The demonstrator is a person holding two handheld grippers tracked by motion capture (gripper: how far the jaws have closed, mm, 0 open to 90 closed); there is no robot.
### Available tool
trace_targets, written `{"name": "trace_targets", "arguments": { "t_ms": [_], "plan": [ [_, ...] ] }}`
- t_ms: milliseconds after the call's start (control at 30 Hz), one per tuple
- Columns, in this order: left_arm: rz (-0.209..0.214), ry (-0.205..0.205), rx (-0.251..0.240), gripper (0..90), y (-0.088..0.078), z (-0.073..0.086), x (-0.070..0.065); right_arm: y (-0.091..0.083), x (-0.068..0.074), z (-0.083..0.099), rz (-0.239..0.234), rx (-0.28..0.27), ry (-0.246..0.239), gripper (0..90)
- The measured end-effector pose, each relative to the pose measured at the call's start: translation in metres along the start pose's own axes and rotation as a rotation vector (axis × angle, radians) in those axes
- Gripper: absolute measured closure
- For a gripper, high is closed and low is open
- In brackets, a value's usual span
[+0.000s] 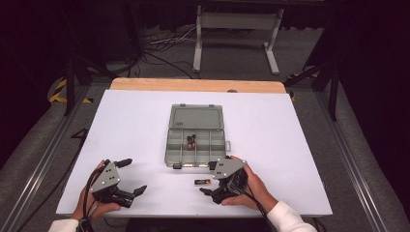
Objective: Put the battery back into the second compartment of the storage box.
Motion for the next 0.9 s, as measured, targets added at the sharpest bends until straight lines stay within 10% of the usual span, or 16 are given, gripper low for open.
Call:
{"name": "trace_targets", "arguments": {
  "t_ms": [233,900],
  "plan": [
    [0.002,0.0,0.001,1.9,0.0,0.0,0.0,0.008,0.006,0.004,-0.026,0.049,-0.015,12.3],
    [0.006,0.002,0.013,2.1,0.002,0.0,0.0,0.037,-0.009,0.002,-0.143,0.152,0.032,48.4]
  ]
}}
Point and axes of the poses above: each handheld gripper's, and its own axes: y roughly forward along the jaws, z roughly out of its underside, x roughly to its left, the point moved 2 cm from there along y, roughly forward along the jaws, and after that the axes turned 10 degrees about x, right-handed, at the moved point
